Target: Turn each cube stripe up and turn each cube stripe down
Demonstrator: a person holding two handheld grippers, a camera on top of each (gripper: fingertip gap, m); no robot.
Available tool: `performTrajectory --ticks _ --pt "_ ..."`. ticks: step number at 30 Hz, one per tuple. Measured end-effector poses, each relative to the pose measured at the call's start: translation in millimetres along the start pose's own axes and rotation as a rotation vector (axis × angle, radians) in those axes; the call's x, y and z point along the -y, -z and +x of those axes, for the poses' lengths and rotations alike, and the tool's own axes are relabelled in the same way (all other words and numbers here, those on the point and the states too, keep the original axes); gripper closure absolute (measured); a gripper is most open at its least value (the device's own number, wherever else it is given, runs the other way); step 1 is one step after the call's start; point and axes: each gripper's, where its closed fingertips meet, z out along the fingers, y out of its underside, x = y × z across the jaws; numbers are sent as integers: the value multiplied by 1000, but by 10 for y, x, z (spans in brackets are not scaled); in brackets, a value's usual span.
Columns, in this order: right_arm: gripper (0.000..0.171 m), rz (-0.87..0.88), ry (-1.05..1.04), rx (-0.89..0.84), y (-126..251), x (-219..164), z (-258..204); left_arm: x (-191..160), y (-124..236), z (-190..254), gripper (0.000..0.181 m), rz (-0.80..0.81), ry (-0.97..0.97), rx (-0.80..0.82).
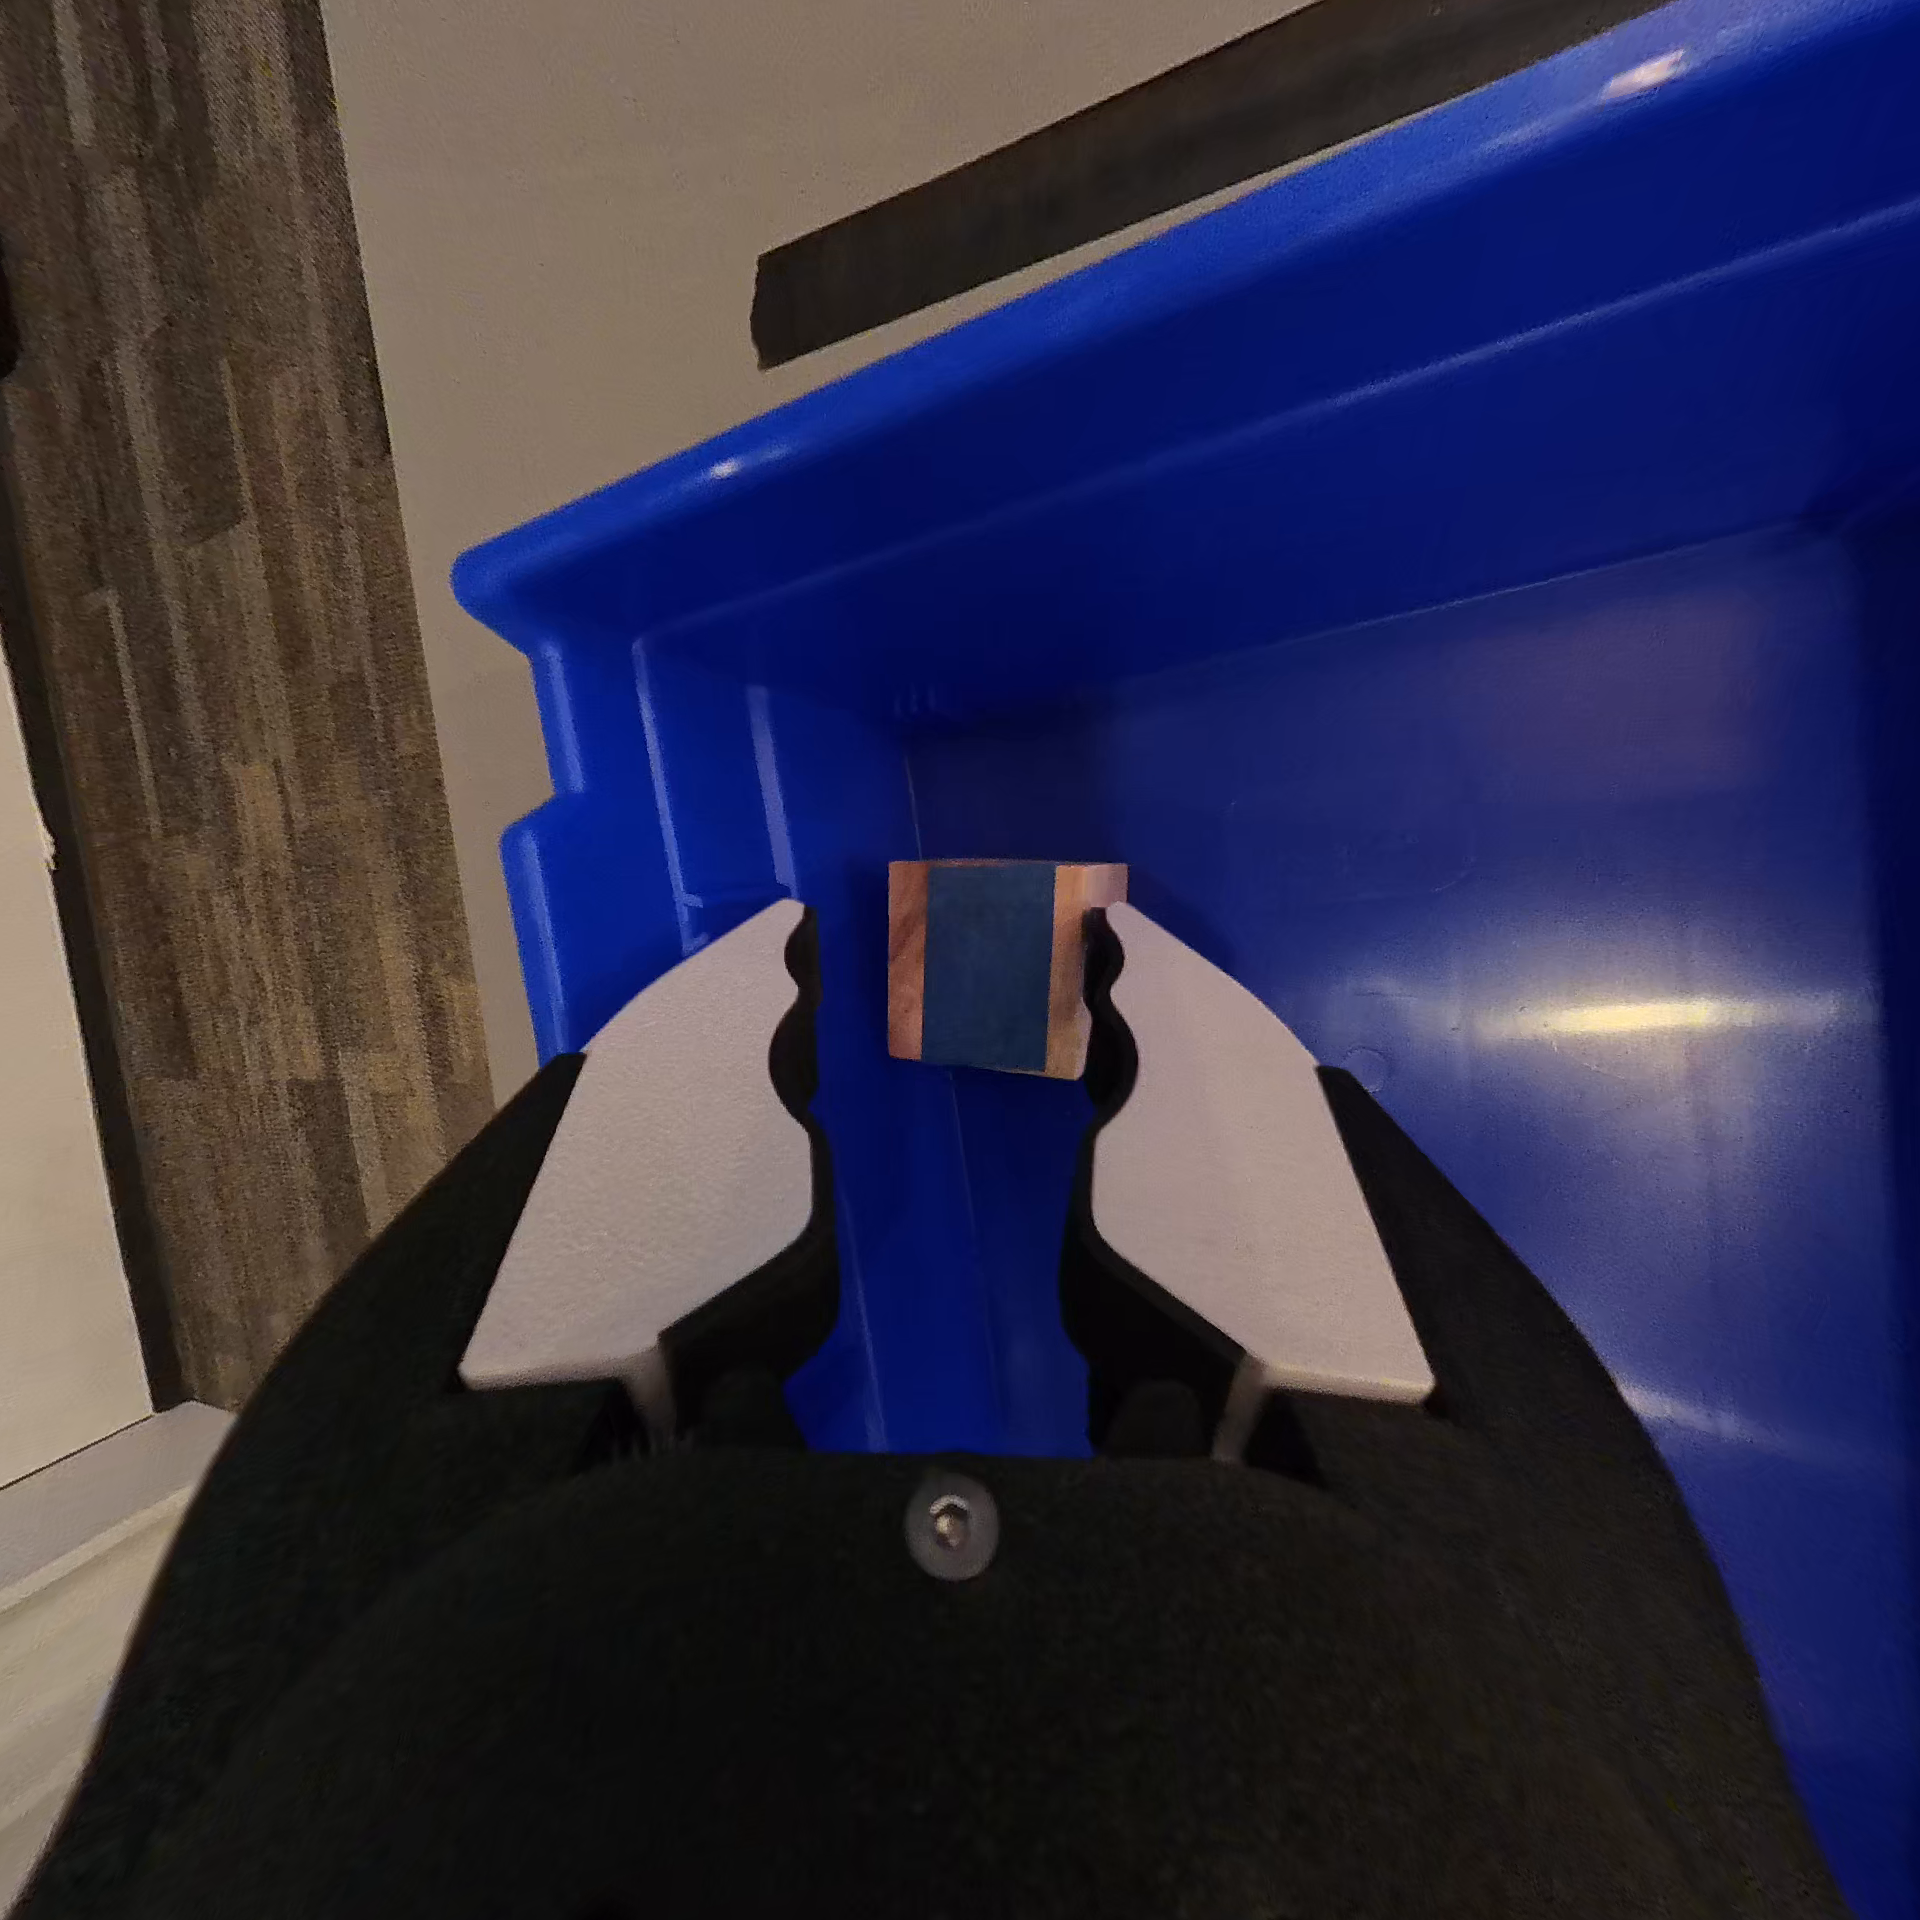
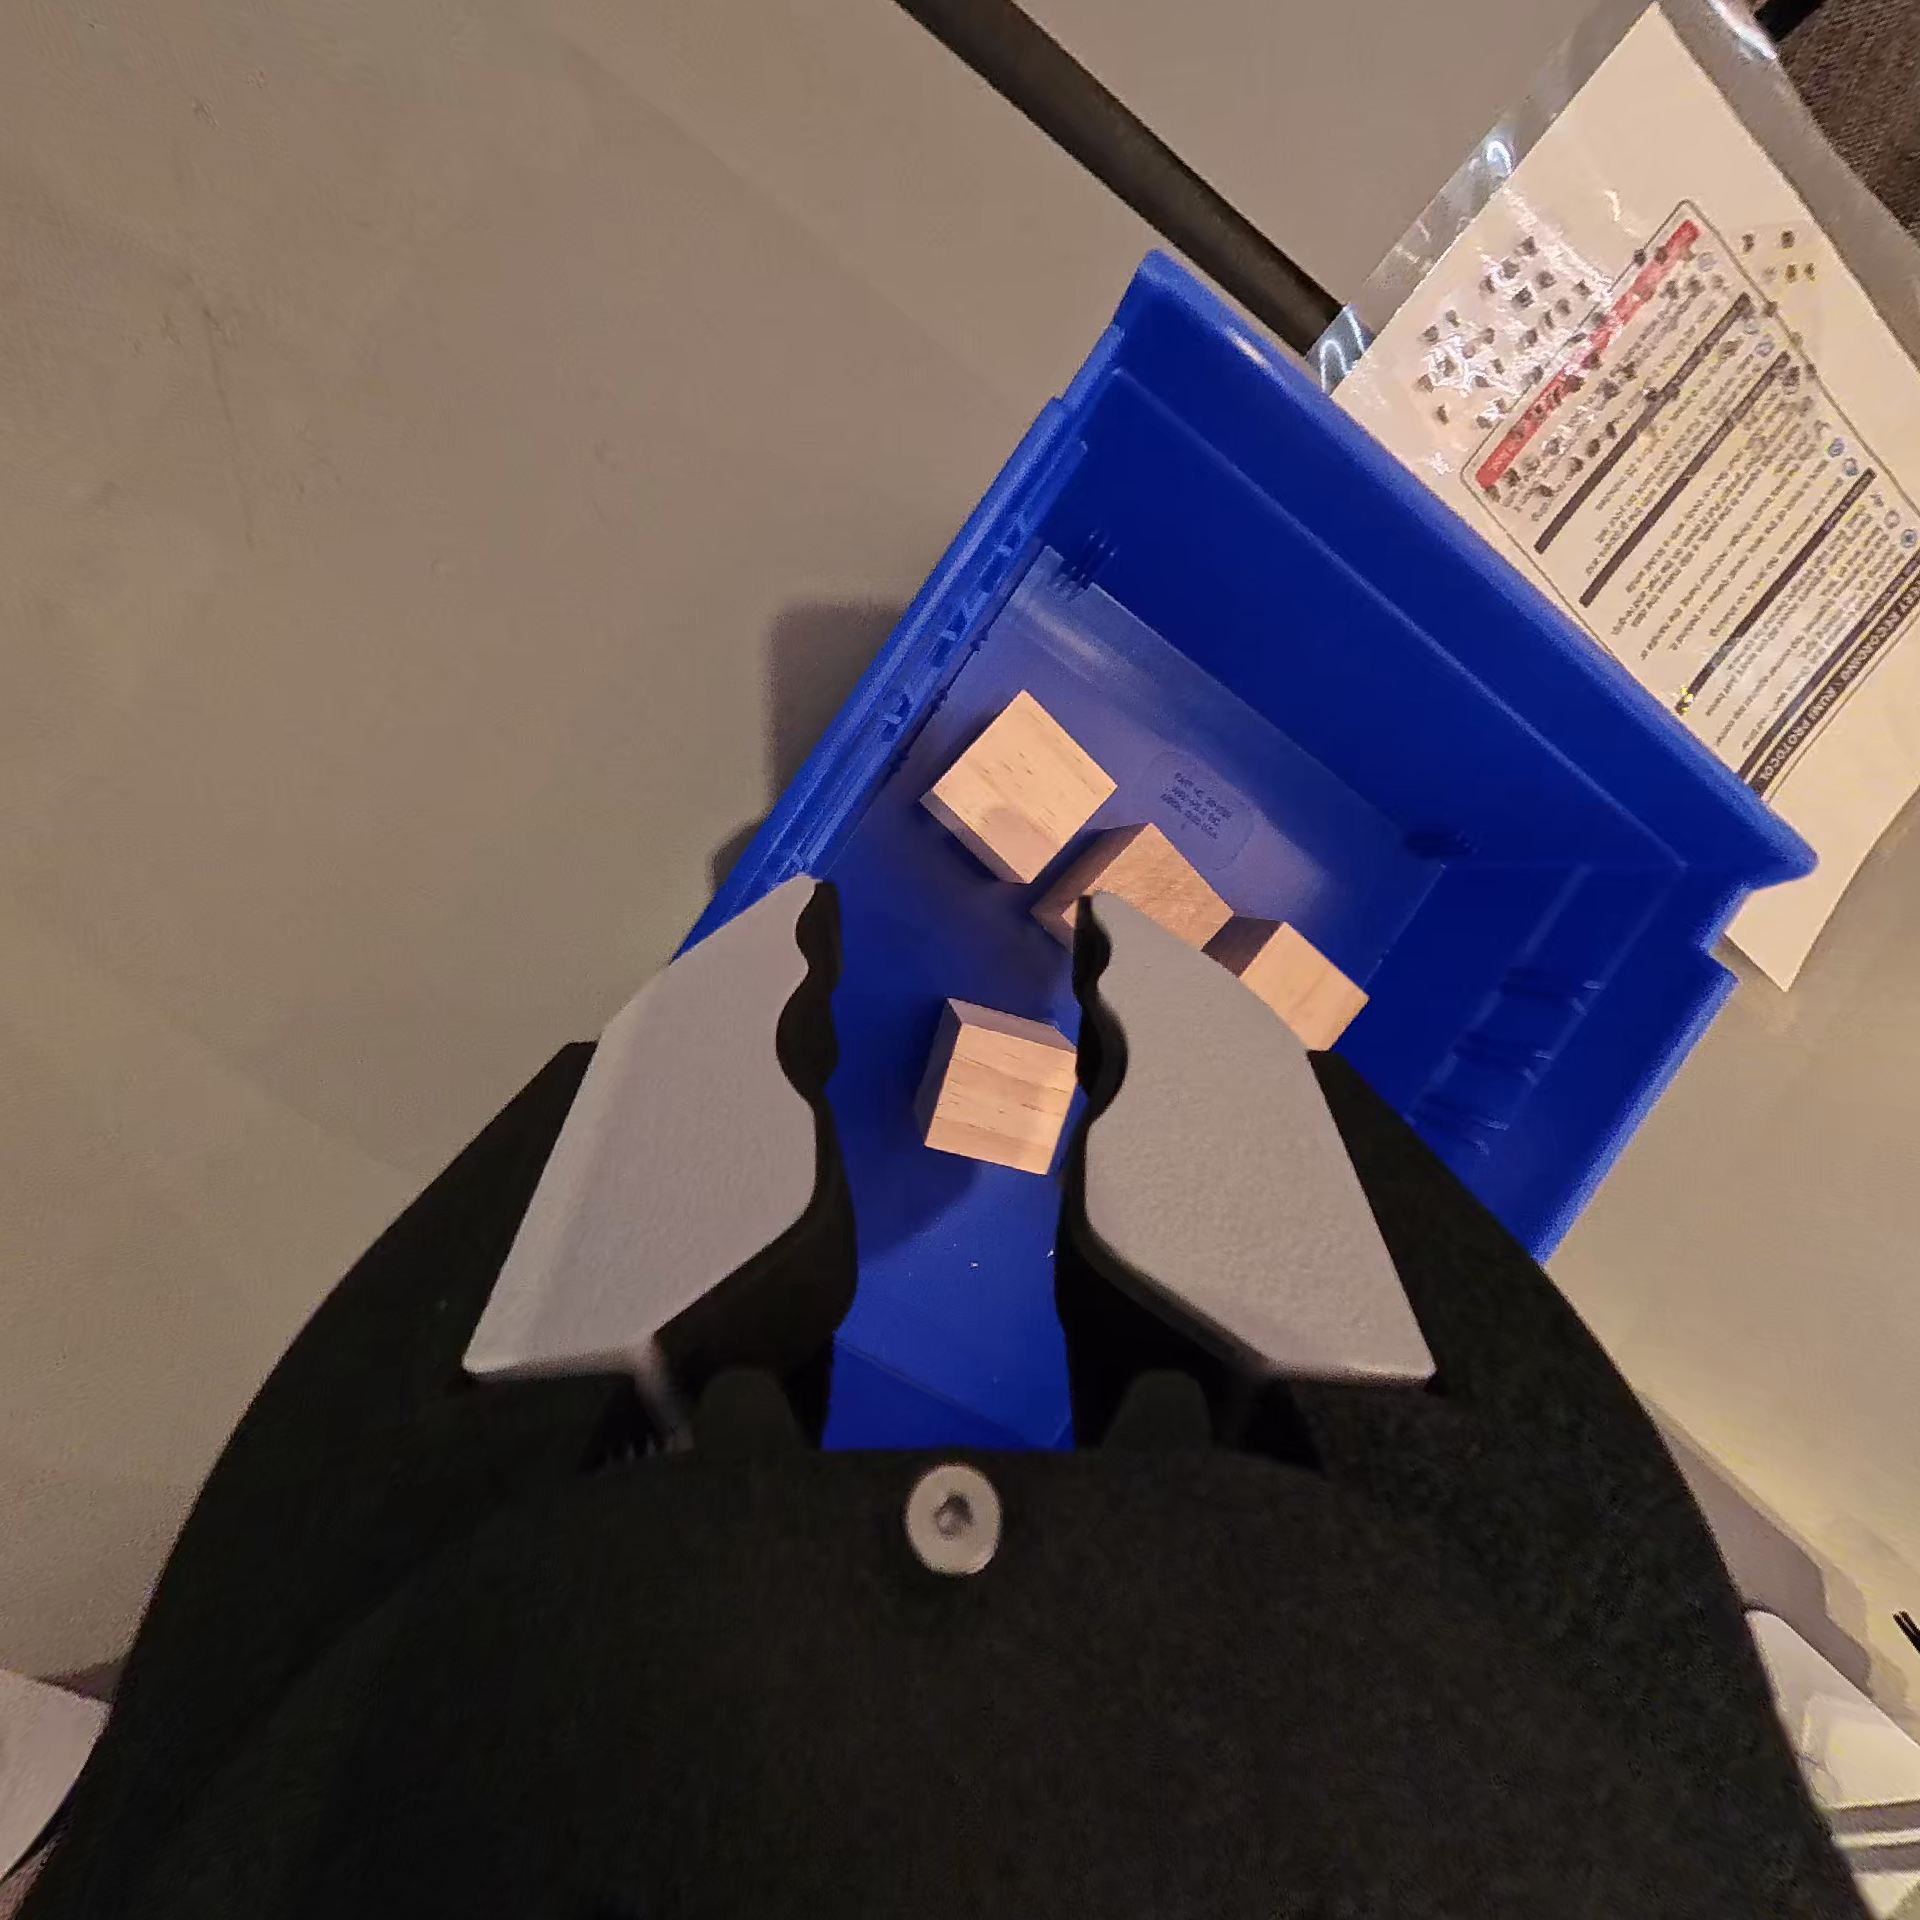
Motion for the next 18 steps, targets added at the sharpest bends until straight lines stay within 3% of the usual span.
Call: performTrajectory --ticks 1,7,9,10,12,18 --pt "128 -8 5 1 -9 -8 -8 10 -4 -4 132 5 -2 7" --pt "128 -20 9 3 -25 -17 -17 -10 -26 36 127 -12 -25 17" --pt "128 -21 10 1 -26 -15 -18 -38 -47 171 132 -30 -18 -62" --pt "128 -21 10 2 -28 -13 -21 -39 -61 212 121 -33 -10 -80" --pt "128 -26 13 6 -38 -15 -32 -53 -54 199 129 -44 -39 -52" --pt "128 -50 25 9 -79 -29 -56 -94 -19 267 124 -78 -69 -60"
